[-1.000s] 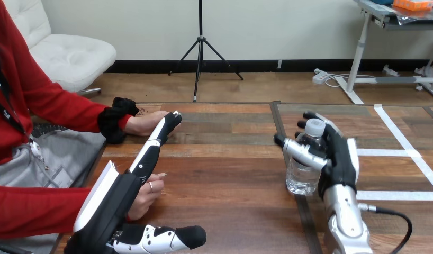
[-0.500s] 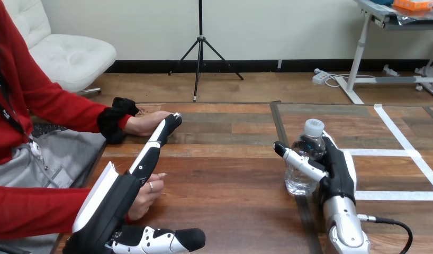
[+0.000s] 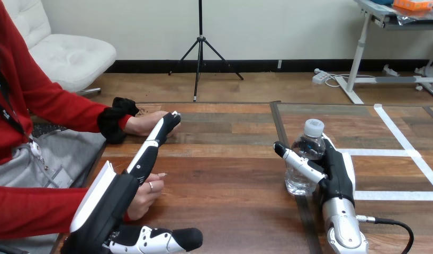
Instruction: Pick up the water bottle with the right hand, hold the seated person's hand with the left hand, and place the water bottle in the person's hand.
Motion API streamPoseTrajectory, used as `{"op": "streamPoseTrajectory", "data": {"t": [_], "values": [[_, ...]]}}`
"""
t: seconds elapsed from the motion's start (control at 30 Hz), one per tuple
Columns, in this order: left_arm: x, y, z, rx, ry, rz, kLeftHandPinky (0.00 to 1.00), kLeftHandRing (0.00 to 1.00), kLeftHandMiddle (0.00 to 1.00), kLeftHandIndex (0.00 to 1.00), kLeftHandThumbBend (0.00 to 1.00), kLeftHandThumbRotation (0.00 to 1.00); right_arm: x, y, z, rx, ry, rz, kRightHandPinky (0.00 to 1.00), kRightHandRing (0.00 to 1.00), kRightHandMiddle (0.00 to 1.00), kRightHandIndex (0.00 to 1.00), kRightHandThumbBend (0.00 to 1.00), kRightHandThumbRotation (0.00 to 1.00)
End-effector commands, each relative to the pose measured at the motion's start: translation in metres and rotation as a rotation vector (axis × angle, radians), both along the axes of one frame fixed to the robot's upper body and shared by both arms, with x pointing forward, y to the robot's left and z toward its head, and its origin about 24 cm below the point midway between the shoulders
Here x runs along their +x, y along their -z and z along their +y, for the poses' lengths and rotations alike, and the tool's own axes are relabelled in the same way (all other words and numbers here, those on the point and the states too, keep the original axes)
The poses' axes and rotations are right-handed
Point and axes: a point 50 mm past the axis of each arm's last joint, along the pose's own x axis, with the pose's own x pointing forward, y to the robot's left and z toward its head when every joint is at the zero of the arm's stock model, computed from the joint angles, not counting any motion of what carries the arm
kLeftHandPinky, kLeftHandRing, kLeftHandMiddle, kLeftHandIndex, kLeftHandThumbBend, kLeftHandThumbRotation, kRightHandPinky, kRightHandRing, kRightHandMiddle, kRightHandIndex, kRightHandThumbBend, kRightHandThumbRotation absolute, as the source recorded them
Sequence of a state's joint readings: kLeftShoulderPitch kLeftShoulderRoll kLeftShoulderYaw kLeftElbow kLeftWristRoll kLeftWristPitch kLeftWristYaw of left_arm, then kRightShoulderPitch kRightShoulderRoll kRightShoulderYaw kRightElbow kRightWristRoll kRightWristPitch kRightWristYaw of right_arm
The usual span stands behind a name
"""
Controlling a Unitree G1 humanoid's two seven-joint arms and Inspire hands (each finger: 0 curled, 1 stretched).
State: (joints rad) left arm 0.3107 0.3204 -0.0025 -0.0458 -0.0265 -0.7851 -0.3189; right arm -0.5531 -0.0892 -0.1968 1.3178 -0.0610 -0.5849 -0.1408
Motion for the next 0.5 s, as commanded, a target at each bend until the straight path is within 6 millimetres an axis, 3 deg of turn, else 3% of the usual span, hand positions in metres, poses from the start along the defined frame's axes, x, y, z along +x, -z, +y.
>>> {"op": "streamPoseTrajectory", "data": {"t": [0.0,0.23,0.47], "values": [[0.0085,-0.0114,0.0037,0.009,0.008,-0.065,1.00,1.00,1.00,1.00,1.00,0.62,0.0111,-0.0140,-0.0056,-0.026,-0.001,-0.047,0.82,0.82,0.84,0.88,1.00,0.30],[0.0091,-0.0115,0.0036,0.013,0.011,-0.060,1.00,1.00,1.00,1.00,1.00,0.62,0.0100,-0.0104,-0.0052,0.002,0.035,-0.019,0.77,0.77,0.80,0.83,1.00,0.25],[0.0096,-0.0106,0.0032,0.013,0.011,-0.062,1.00,1.00,1.00,1.00,1.00,0.63,0.0093,-0.0080,-0.0044,0.005,0.076,0.002,0.62,0.63,0.66,0.66,0.95,0.11]]}}
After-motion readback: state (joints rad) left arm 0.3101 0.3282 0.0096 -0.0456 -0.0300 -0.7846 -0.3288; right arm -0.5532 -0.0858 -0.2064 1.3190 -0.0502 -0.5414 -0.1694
